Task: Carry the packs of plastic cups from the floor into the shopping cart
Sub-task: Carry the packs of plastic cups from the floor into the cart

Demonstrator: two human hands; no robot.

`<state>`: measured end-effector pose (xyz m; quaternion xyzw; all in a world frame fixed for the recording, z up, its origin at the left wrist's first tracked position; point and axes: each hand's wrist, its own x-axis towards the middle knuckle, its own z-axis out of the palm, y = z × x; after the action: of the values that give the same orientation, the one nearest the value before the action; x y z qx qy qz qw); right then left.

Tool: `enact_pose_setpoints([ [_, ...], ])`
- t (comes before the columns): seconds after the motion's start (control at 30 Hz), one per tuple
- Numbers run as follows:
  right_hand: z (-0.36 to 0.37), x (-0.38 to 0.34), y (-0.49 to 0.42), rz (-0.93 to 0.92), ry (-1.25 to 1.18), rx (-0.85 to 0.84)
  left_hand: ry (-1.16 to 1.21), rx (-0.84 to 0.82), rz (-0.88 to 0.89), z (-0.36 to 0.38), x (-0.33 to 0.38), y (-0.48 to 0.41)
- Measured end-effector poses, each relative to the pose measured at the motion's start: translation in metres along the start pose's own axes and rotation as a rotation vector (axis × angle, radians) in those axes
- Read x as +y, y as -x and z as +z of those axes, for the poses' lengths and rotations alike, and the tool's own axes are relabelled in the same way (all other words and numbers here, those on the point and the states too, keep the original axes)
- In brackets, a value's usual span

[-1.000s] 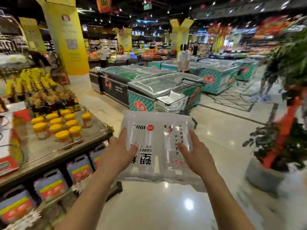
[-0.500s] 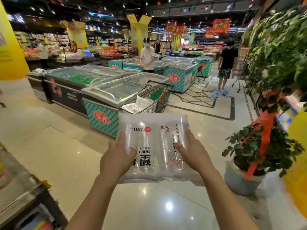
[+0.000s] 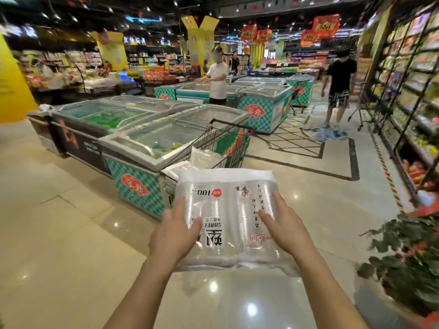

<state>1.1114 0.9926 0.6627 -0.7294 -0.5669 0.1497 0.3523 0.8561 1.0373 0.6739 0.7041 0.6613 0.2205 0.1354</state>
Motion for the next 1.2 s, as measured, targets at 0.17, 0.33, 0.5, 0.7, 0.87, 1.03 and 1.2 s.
enact_pose_setpoints([
  [0.17, 0.008, 0.024, -0.149, -0.029, -0.018, -0.051, 0.014, 0.002, -0.078, 0.046, 0.035, -0.123],
  [0.33, 0.021, 0.032, -0.273, -0.059, -0.034, -0.128, 0.054, 0.034, -0.111, 0.075, 0.049, -0.225],
  [0.5, 0.053, 0.040, -0.378, -0.071, -0.047, -0.158, 0.027, 0.032, -0.165, 0.104, 0.053, -0.329],
  [0.7, 0.111, 0.041, -0.508, -0.051, -0.071, -0.165, 0.023, 0.012, -0.177, 0.140, 0.039, -0.466],
  [0.87, 0.160, 0.027, -0.625, -0.071, -0.102, -0.172, 0.005, -0.001, -0.186, 0.153, 0.026, -0.594],
  [1.03, 0.197, 0.012, -0.726, -0.067, -0.104, -0.192, -0.039, -0.001, -0.193, 0.153, 0.022, -0.693],
  [1.2, 0.225, 0.013, -0.810, -0.083, -0.063, -0.200, -0.052, -0.001, -0.202, 0.167, 0.023, -0.771],
])
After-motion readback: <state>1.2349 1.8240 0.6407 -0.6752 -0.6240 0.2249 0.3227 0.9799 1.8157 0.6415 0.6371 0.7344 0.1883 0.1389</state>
